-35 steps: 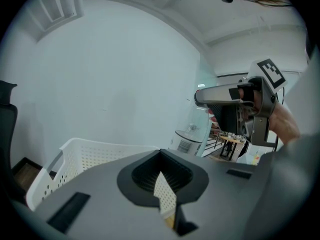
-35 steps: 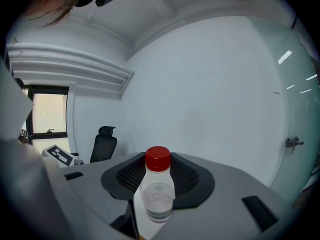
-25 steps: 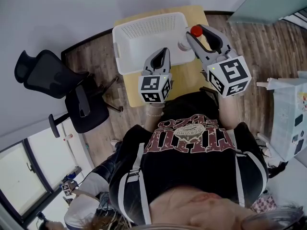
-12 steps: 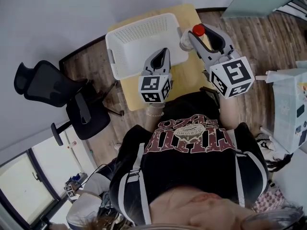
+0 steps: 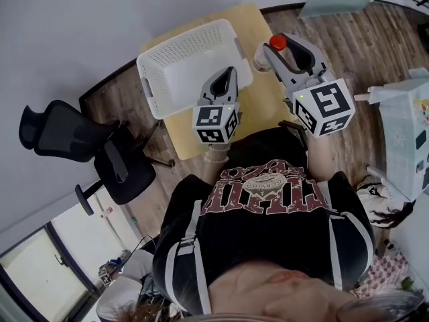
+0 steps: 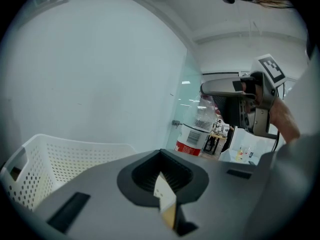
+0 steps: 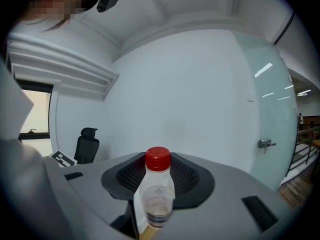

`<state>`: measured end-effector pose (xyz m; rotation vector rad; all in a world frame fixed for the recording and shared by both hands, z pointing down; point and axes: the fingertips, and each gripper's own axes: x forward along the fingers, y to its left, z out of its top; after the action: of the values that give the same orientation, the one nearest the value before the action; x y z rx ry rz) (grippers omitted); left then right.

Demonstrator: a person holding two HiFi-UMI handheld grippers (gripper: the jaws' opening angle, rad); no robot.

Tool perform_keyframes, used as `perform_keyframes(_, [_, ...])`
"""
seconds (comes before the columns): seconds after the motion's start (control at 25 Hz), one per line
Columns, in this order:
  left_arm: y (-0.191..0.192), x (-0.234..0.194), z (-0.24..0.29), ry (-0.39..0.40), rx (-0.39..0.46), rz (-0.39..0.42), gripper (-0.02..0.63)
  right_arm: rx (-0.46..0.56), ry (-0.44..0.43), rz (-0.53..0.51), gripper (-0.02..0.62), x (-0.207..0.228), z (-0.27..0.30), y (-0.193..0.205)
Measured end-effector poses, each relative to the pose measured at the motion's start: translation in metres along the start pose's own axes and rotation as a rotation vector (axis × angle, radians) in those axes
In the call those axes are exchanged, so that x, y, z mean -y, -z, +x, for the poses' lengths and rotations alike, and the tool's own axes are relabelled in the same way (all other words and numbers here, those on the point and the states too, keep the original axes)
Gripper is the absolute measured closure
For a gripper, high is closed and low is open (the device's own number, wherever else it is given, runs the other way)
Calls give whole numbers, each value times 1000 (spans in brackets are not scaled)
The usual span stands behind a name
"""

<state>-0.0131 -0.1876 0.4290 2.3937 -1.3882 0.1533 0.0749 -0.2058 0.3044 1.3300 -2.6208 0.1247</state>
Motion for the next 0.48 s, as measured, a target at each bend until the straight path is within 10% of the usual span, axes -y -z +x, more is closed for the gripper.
perform_keyframes(0.48, [7,11,10,34,-31,12,558,-51,42,18,436,16,-2,33])
